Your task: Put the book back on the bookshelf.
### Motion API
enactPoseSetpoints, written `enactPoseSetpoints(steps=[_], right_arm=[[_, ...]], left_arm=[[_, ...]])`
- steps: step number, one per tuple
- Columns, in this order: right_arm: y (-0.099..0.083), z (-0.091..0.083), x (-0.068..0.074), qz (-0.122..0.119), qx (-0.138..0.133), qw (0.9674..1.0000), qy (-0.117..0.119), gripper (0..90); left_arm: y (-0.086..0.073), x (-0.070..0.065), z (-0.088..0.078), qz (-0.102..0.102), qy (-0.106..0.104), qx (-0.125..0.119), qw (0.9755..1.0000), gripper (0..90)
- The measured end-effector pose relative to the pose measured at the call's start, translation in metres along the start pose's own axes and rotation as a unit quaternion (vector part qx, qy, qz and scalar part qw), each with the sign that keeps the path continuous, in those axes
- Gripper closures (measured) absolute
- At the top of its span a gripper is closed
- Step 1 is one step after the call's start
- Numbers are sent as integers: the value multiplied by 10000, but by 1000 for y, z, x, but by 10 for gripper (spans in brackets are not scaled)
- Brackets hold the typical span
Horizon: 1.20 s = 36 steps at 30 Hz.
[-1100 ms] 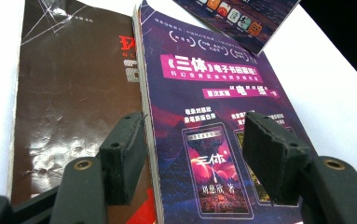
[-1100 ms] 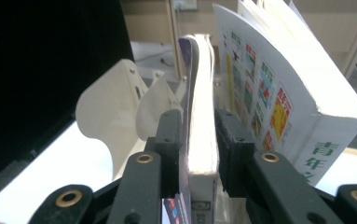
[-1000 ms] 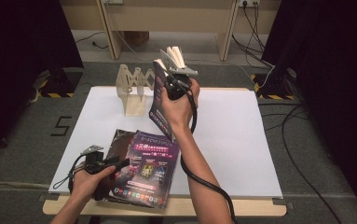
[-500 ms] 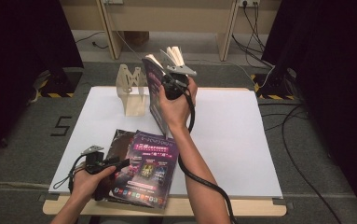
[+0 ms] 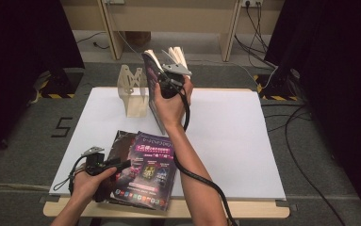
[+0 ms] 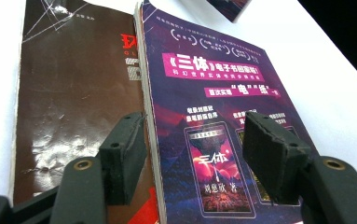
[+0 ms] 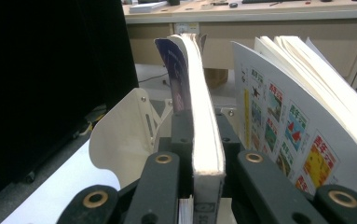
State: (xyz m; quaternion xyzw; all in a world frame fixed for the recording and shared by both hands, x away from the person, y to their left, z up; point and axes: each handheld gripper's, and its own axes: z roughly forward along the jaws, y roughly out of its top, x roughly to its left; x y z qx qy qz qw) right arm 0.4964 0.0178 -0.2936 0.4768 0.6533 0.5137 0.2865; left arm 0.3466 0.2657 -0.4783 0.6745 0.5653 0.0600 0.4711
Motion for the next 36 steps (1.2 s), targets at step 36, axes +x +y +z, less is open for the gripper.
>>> enactPoseSetpoints(steps=[36], right_arm=[[-2, 46, -7, 76, -162, 9989, -426, 830]], left_arm=[[-1, 2, 1, -12, 6, 9, 10000, 388]])
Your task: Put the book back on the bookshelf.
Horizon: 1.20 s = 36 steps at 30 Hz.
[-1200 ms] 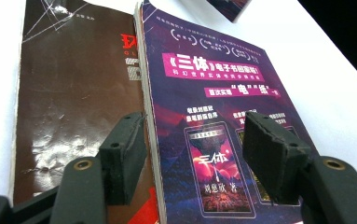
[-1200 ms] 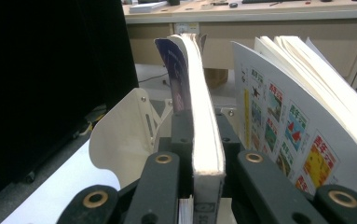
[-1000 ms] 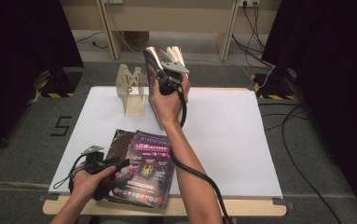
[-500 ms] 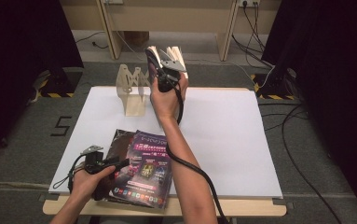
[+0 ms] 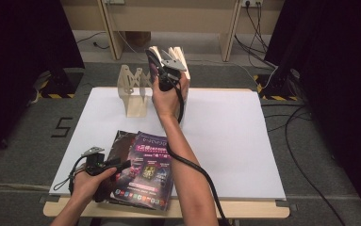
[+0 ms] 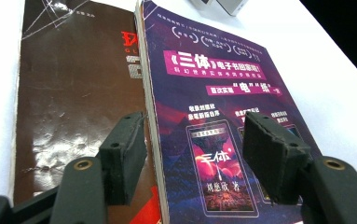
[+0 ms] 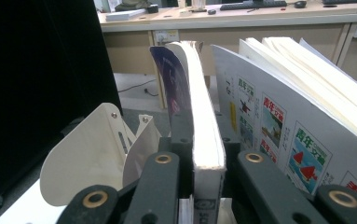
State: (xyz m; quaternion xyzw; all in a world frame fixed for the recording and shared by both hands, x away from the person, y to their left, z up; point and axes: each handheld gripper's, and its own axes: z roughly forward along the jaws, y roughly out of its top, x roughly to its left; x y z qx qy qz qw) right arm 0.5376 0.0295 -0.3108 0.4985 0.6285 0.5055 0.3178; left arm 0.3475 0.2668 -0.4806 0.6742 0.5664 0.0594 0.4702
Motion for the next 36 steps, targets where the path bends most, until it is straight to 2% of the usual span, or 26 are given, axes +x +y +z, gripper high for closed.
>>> enactPoseSetpoints(steps=[8, 13, 21, 25, 30, 36], right_arm=[[-6, 3, -1, -73, -29, 9999, -132, 822], [-11, 1, -2, -86, 29, 9997, -209, 779], [-12, -4, -4, -260, 115, 9993, -249, 695], [-11, -10, -3, -303, 163, 9989, -323, 660], [-9, -20, -2, -299, 152, 9991, -278, 646], [-13, -34, -9, -139, 170, 9996, -175, 628]], left_arm=[[0, 0, 0, 7, -5, 6, 10000, 388], [-1, 0, 1, 2, 2, 37, 10000, 388], [-2, -1, 2, 10, -14, 52, 10000, 388], [-3, -2, 2, 11, -28, 65, 10000, 388], [-2, -2, 2, 7, -32, 42, 10000, 388], [-2, -2, 1, 9, -26, 34, 10000, 387]])
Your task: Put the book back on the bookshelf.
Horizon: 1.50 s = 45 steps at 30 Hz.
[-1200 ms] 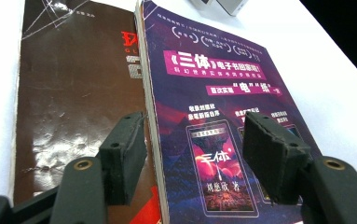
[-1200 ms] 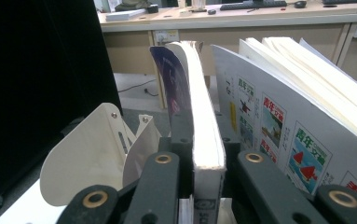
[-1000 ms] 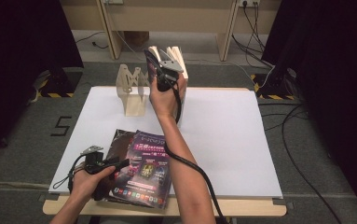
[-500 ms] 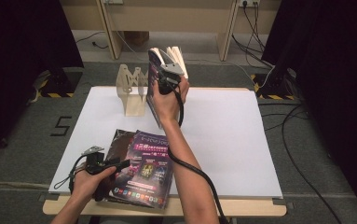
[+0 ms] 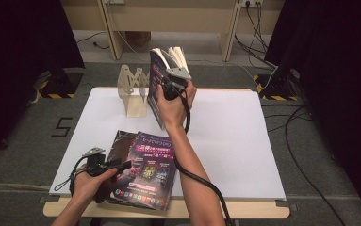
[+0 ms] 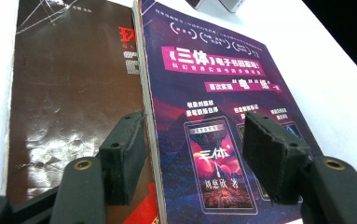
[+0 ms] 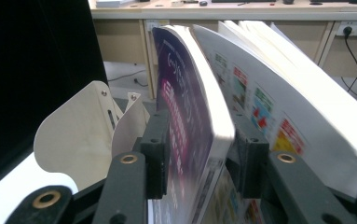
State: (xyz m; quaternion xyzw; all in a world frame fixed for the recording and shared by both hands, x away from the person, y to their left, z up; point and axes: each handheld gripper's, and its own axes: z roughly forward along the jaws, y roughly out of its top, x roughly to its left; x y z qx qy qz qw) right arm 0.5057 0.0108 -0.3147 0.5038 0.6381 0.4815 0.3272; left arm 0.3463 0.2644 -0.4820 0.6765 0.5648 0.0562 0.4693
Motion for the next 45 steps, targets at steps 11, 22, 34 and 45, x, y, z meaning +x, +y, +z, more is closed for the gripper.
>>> enactPoseSetpoints(steps=[11, 22, 34, 45], right_arm=[[-6, -7, -12, 58, 90, 9999, 29, 624], [-13, -15, -19, 189, 101, 9997, 66, 619], [-26, -27, -22, 170, 125, 9995, 220, 606], [-45, -47, -36, 284, 686, 9965, 381, 609]], left_arm=[[0, -1, 1, 26, 41, 4, 10000, 386], [0, -2, 1, 41, 36, 33, 10000, 383], [0, -3, 1, 78, 65, 13, 9999, 381], [2, 0, 1, 133, 148, 5, 9998, 394]])
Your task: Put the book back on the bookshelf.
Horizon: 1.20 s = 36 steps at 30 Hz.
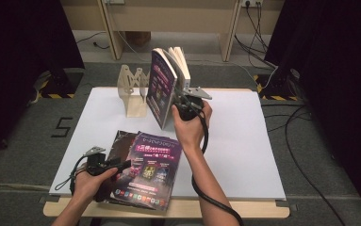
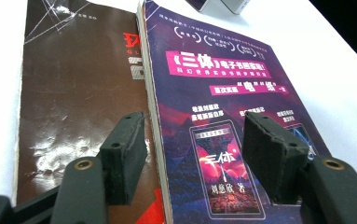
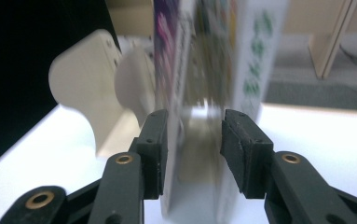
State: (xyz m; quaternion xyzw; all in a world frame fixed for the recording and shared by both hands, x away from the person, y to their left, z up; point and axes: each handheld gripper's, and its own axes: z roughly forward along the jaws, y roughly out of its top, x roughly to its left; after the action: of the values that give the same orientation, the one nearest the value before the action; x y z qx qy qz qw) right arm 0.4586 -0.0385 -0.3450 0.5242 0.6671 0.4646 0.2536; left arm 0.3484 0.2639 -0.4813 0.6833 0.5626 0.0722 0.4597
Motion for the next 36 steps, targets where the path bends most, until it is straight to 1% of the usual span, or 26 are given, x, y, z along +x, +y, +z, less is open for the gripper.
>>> enactPoseSetpoints(steps=[3, 4, 5, 6, 7, 9, 10, 12, 13, 14, 16, 17, 19, 20, 21, 23, 24, 26, 29, 30, 31, 32, 33, 34, 35, 36], right_arm=[[-9, -3, -4, 33, 223, 9997, 29, 608], [-14, -4, -7, 84, 372, 9992, 73, 607], [-19, -5, -9, 50, 478, 9988, 80, 607], [-22, -5, -9, 89, 541, 9984, 109, 608], [-28, -6, -12, 90, 638, 9978, 119, 608], [-37, -6, -14, 219, 878, 9957, 187, 607], [-47, -6, -16, 237, 1130, 9930, 231, 606], [-58, -5, -18, 305, 1349, 9898, 330, 606], [-65, -5, -19, 280, 1451, 9885, 329, 606], [-73, -4, -20, 321, 1606, 9858, 357, 605], [-82, -3, -21, 473, 1800, 9816, 439, 603], [-89, -1, -22, 529, 1936, 9784, 492, 603], [-99, 2, -22, 574, 2095, 9744, 572, 597], [-104, 4, -22, 639, 2195, 9714, 640, 595], [-106, 4, -21, 685, 2250, 9698, 650, 593], [-114, 7, -22, 689, 2331, 9676, 686, 590], [-116, 7, -22, 752, 2367, 9659, 734, 585], [-120, 8, -22, 753, 2455, 9637, 729, 583], [-125, 10, -22, 863, 2515, 9607, 798, 574], [-126, 10, -22, 927, 2553, 9591, 796, 572], [-127, 11, -23, 900, 2533, 9596, 831, 571], [-128, 12, -22, 953, 2583, 9579, 816, 569], [-129, 12, -22, 966, 2595, 9572, 842, 567], [-130, 12, -22, 1012, 2634, 9557, 838, 565], [-131, 13, -23, 938, 2608, 9569, 873, 563], [-131, 14, -22, 1022, 2634, 9553, 866, 560]], left_arm=[[-1, 1, 2, 29, 34, 24, 10000, 403], [-1, 1, 3, 45, 54, 54, 10000, 406], [-1, 2, 4, 36, 60, 52, 10000, 409], [-1, 2, 4, 42, 86, 63, 9999, 414], [-1, 3, 5, 46, 103, 67, 9999, 418], [0, 5, 7, 55, 152, 86, 9998, 427], [0, 5, 8, 67, 147, 98, 9998, 433], [1, 6, 11, 67, 169, 135, 9997, 440], [1, 7, 12, 47, 151, 144, 9998, 444], [1, 7, 13, 65, 165, 166, 9997, 451], [1, 7, 16, 47, 179, 148, 9997, 464], [1, 7, 16, 57, 169, 154, 9997, 474], [2, 6, 16, 42, 128, 179, 9997, 487], [2, 5, 16, 57, 134, 188, 9997, 496], [1, 4, 16, 72, 132, 211, 9997, 503], [0, 3, 16, 97, 92, 232, 9996, 513], [0, 3, 16, 112, 97, 247, 9996, 517], [1, 3, 16, 123, 111, 280, 9995, 520], [1, 2, 16, 134, 67, 307, 9994, 523], [1, 2, 16, 145, 49, 324, 9994, 523], [0, 1, 16, 158, 53, 327, 9993, 524], [0, 0, 16, 159, 50, 336, 9993, 526], [0, 0, 16, 179, 51, 336, 9993, 525], [0, 0, 16, 176, 58, 342, 9992, 525], [0, 0, 16, 159, 55, 344, 9993, 526], [0, 1, 16, 159, 57, 348, 9993, 529]])
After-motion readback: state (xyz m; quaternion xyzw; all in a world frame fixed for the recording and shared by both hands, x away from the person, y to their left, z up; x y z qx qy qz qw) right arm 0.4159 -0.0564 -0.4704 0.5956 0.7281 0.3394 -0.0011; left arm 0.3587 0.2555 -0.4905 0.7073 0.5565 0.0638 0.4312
